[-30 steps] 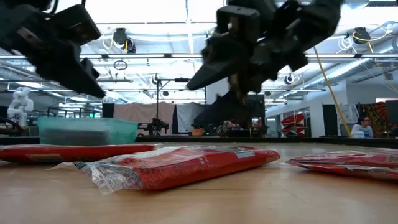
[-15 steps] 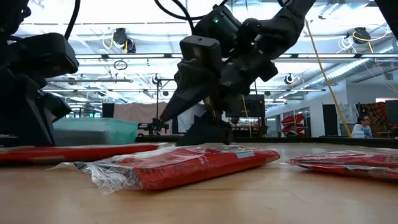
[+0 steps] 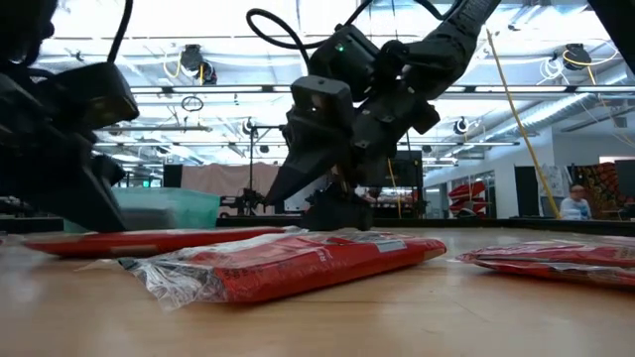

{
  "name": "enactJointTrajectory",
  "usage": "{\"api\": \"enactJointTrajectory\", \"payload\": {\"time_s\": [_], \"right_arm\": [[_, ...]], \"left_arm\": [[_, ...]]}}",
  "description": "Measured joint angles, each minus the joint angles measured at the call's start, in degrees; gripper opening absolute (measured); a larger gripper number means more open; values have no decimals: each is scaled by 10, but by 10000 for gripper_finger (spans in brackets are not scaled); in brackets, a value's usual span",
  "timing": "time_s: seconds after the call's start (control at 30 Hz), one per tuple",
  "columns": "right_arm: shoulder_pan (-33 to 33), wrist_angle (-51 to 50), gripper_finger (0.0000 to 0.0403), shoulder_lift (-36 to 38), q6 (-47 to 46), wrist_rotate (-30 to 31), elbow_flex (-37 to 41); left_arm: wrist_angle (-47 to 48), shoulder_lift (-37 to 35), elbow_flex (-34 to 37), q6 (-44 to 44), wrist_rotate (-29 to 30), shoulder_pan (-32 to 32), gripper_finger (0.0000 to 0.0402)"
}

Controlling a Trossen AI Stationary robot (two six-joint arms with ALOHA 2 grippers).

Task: Sort popcorn bags into baskets
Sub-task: Put the popcorn bag into the blue bin

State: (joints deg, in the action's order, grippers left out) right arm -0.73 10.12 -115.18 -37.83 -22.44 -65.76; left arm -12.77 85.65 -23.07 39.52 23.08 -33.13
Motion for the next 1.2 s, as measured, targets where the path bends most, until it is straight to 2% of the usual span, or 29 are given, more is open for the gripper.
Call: {"api": "enactJointTrajectory", "payload": {"time_s": [0.17,0.3,0.43,0.63,0.67,0.87,1.0,1.1,1.2], "right_arm": [[8,0,251,0,71,2,0],[11,0,210,0,102,19,0],[12,-4,149,0,124,49,0],[32,2,21,0,153,74,1],[36,5,11,0,160,74,1],[59,14,2,17,219,76,1],[69,16,1,46,285,77,1],[75,10,1,65,329,77,1],[82,10,0,85,358,77,1]], "left_arm": [[-2,0,0,-16,6,31,44],[-6,0,0,-36,5,53,44],[-15,0,1,-63,-1,65,44],[-17,-4,1,-117,1,71,44],[-18,-4,1,-128,2,73,44],[-18,-28,1,-155,9,100,44],[-17,-100,0,-186,17,123,44],[2,-164,-1,-210,52,136,47],[36,-222,-1,-226,89,150,66]]}}
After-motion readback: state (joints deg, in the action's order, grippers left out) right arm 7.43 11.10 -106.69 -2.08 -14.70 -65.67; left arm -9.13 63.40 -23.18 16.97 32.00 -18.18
